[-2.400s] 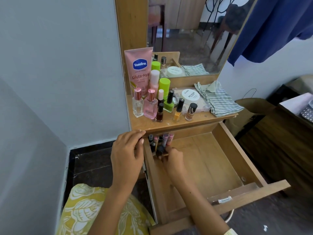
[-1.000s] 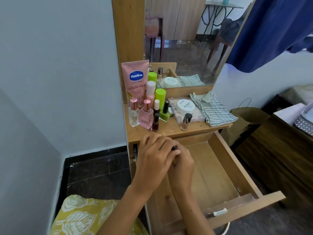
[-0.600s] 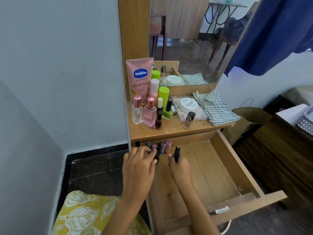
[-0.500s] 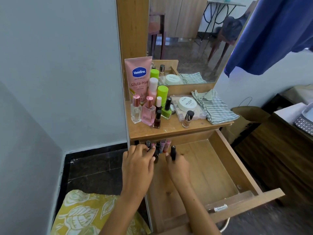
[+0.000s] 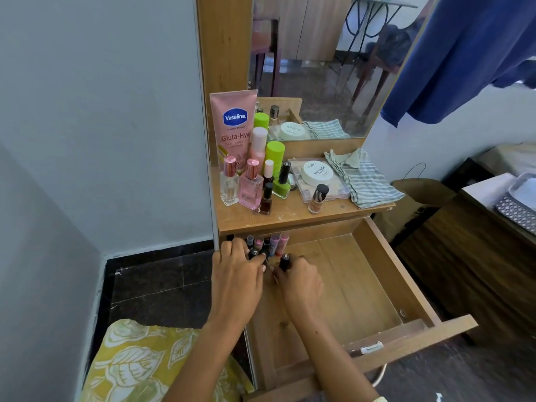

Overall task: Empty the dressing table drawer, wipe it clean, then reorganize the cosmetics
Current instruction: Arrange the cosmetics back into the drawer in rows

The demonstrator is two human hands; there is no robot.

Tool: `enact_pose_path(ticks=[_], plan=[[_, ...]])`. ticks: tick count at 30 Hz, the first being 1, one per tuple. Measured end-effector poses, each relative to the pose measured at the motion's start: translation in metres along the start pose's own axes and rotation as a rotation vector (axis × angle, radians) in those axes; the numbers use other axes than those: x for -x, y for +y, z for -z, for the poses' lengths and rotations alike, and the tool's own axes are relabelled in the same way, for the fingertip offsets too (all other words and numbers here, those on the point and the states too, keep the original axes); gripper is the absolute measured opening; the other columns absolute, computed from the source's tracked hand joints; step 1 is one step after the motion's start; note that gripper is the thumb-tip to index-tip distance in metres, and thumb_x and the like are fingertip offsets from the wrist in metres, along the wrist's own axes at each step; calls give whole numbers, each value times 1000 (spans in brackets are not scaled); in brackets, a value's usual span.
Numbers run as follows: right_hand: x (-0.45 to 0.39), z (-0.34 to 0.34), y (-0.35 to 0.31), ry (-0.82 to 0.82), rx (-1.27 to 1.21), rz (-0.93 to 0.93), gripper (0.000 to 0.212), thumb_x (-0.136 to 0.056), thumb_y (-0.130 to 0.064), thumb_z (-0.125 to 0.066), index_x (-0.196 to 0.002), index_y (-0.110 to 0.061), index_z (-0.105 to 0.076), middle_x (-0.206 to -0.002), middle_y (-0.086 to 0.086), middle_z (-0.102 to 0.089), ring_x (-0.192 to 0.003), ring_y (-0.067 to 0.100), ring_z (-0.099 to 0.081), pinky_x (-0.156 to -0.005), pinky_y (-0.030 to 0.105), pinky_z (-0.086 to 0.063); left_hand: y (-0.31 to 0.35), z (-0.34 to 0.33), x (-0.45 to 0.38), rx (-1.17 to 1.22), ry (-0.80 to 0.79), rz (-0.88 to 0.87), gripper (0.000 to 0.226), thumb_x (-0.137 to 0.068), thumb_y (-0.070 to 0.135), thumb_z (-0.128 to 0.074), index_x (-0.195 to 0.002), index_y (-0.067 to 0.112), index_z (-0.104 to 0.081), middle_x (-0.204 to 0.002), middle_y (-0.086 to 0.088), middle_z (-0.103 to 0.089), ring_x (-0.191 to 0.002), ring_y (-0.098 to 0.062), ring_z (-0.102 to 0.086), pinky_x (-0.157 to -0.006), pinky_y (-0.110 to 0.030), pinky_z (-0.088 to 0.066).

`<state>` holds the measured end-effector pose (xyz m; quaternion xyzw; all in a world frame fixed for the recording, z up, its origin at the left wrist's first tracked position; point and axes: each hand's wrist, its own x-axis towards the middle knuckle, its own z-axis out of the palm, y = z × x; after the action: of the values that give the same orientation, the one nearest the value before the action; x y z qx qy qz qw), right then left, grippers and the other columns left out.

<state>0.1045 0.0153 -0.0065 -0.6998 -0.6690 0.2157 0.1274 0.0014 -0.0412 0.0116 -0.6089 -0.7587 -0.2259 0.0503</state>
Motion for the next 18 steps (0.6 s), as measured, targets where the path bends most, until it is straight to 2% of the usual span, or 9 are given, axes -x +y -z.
enact_pose_path(ticks=[4,7,12,18], plan=[[0,-1,2,-9,-109,28,19,-88,-24,-65,-104,-16,-67,-100,3,-68,-91,21,-64,-73,32,-51,-3,3,0,51,92,-6,24,-76,15,-74,-100,18,-73,-96,-5,-62,-93,-23,-55,-81,-39,-45],[-1,-2,2,-6,-144,42,17,-90,-14,-59,-104,-14,-69,-97,2,-69,-86,16,-63,-72,29,-52,-6,6,-2,96,127,-12,24,-76,11,-74,-100,16,-72,-98,-5,-63,-95,-24,-57,-84,-40,-45],[-2,-4,2,-3,-166,93,28,-88,3,-51,-102,-11,-70,-98,3,-69,-87,16,-63,-81,35,-54,-8,9,-3,141,142,-7,22,-77,10,-73,-98,16,-72,-100,-5,-64,-97,-23,-57,-87,-40,-43],[-2,-3,2,-44,-144,83,29,-90,0,-50,-111,-12,-65,-106,4,-67,-94,18,-62,-80,28,-53,-6,14,-4,185,133,4,21,-80,11,-70,-101,15,-72,-102,-4,-63,-99,-22,-56,-85,-33,-40]])
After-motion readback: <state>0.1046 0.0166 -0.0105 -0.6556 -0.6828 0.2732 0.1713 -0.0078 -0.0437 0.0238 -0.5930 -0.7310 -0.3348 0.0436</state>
